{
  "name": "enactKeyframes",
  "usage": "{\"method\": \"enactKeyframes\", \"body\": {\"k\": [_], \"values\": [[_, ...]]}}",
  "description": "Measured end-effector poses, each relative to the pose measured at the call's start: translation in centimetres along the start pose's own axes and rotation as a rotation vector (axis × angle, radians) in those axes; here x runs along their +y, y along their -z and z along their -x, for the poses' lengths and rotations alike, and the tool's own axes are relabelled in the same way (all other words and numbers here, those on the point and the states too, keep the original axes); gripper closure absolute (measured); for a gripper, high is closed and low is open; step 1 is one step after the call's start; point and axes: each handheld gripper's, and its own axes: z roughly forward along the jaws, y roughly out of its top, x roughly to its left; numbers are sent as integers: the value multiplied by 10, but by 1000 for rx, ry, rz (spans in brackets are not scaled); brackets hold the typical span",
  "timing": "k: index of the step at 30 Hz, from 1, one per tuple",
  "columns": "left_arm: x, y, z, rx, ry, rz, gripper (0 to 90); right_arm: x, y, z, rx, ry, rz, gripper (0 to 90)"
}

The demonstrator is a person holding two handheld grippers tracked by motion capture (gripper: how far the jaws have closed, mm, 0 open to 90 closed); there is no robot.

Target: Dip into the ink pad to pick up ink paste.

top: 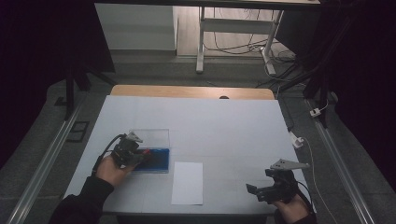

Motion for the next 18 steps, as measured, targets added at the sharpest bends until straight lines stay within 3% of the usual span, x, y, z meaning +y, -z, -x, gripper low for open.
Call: {"method": "enactKeyframes", "body": {"k": [18], "values": [[-3,22,10,-40,-4,106,795,0,1,1,4,-2,5,5]]}}
